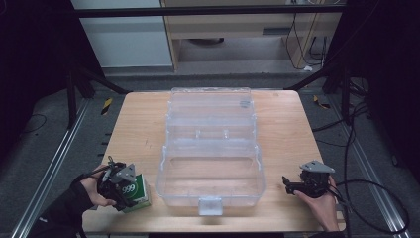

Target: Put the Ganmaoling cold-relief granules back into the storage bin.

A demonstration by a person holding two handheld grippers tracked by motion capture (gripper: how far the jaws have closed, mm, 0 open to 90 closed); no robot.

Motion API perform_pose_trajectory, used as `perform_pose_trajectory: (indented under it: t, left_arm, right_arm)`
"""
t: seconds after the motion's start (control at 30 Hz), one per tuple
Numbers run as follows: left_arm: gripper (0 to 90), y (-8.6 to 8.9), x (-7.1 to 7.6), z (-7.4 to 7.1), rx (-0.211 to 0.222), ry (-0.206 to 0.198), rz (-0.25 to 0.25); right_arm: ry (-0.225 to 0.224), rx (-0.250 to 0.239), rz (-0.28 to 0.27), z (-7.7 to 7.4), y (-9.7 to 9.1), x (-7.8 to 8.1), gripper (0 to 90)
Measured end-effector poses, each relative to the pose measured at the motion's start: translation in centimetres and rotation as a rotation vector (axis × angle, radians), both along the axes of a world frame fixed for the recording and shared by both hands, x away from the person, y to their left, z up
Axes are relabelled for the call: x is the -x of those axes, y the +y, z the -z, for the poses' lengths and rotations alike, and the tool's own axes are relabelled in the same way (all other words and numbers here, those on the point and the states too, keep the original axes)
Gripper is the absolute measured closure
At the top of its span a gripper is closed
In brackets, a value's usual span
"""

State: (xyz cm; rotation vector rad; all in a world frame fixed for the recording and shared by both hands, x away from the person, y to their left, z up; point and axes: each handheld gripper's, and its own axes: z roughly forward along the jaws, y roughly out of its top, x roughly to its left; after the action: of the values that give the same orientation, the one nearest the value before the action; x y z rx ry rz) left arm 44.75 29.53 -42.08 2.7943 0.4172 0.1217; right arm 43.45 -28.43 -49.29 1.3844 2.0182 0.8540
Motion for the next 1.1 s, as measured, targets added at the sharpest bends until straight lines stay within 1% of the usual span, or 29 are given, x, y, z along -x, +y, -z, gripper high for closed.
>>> perform_pose_trajectory:
  t: [0.1, 0.27, 0.3, 0.4, 0.47, 0.5, 0.53, 0.6, 0.63, 0.67, 0.83, 1.1]
  left_arm:
    - [15.0, 0.0, 0.2, -1.1, 0.008, -0.014, 0.002]
    - [15.0, -0.1, 0.4, -3.4, 0.024, -0.048, 0.007]
    - [15.1, -0.1, 0.4, -3.4, 0.024, -0.048, 0.007]
    - [15.1, -0.3, 0.4, -5.1, 0.039, -0.079, 0.004]
    - [15.1, -0.4, 0.5, -5.8, 0.046, -0.086, 0.003]
    - [15.1, -0.4, 0.5, -5.8, 0.046, -0.086, 0.003]
    - [15.1, -0.7, 0.5, -6.4, 0.044, -0.092, 0.009]
    - [15.1, -0.9, 0.6, -7.0, 0.042, -0.097, 0.012]
    - [15.1, -0.9, 0.6, -7.0, 0.042, -0.097, 0.012]
    - [15.1, -1.2, 0.6, -7.5, 0.040, -0.101, 0.023]
    - [15.1, -1.7, 0.6, -8.8, 0.036, -0.116, 0.035]
    - [15.1, -2.3, 0.5, -10.5, 0.053, -0.138, 0.049]
  right_arm:
    - [0.003, 0.004, -0.001, 0.0, 0.0, 0.0, 2.3]
    - [0.005, 0.002, -0.001, 0.0, 0.0, 0.0, 2.3]
    - [0.005, 0.002, -0.001, 0.0, 0.0, 0.0, 2.3]
    - [0.005, 0.004, -0.003, 0.1, 0.0, 0.0, 2.2]
    - [0.005, 0.004, -0.004, 0.1, 0.0, 0.0, 2.3]
    - [0.005, 0.004, -0.004, 0.1, 0.0, 0.0, 2.3]
    - [0.004, 0.003, -0.004, 0.1, 0.1, 0.0, 2.3]
    - [0.005, 0.004, -0.005, 0.1, 0.1, 0.0, 2.3]
    - [0.005, 0.004, -0.005, 0.1, 0.1, 0.0, 2.3]
    - [0.005, 0.004, -0.005, 0.1, 0.1, 0.0, 2.3]
    - [0.006, 0.007, -0.008, 0.1, 0.1, 0.0, 2.2]
    - [0.008, 0.008, -0.009, 0.2, 0.0, 0.0, 2.3]
